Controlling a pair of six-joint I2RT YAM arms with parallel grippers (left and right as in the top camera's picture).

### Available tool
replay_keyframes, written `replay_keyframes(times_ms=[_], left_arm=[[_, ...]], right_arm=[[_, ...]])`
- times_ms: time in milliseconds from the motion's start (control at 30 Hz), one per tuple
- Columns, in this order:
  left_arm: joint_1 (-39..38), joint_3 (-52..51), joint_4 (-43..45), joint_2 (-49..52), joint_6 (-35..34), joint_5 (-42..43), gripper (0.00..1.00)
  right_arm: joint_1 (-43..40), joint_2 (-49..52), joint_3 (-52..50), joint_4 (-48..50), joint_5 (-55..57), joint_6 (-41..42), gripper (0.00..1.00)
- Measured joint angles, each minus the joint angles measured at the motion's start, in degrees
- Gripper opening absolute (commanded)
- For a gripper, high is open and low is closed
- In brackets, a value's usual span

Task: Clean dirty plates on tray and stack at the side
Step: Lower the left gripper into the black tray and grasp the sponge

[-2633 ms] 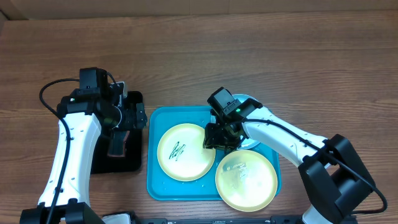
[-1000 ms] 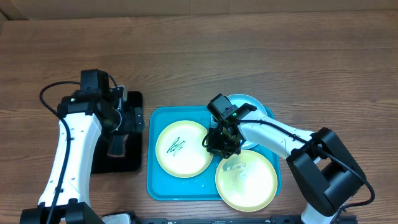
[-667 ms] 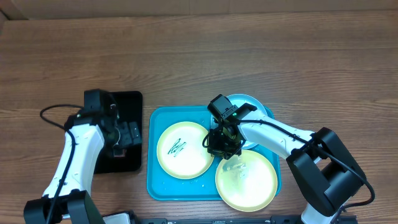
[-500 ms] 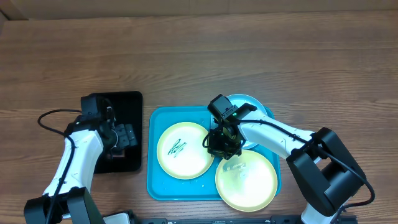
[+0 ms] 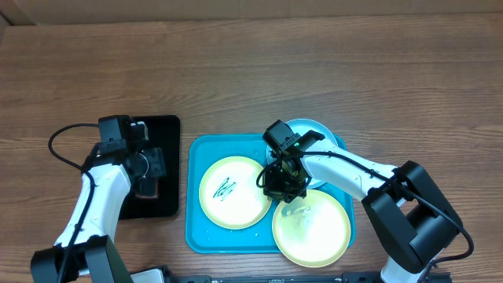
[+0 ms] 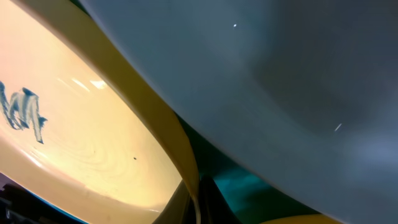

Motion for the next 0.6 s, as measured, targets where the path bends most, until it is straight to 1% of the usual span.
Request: replay_keyframes(times_ms=[167,233,333,433,533,600], left_arm=[[0.0,0.0,-0.44,4.26,-0.07,-0.68,0.58],[0.0,0.0,-0.48,6.47,-0.26,-1.09,0.53],[-0.02,0.09,-0.35,8.63,-0.33,-1.97,0.51],[0.0,0.22,-0.37,8.7,-0.48,-2.29,0.53],[-0.02,0.24,-0.33,8.7,-0.9,-2.19,0.62],[-0.02,0.28,-0.28,8.68,-1.53,-2.14,0.65]], right_arm=[[0.0,0.0,0.0,-0.5,-0.13,-0.02,0.04],[0.0,0.0,0.0,-0.63,-0.2,0.0,0.04],[0.0,0.0,0.0,-0.76,-0.22,0.0,0.04],[0.0,0.0,0.0,-0.81,-0.24,-0.02,0.04],[0.0,0.0,0.0,-0.85,-0.26,-0.07,0.04],[0.0,0.0,0.0,-0.85,-0.31,-0.02,0.04]])
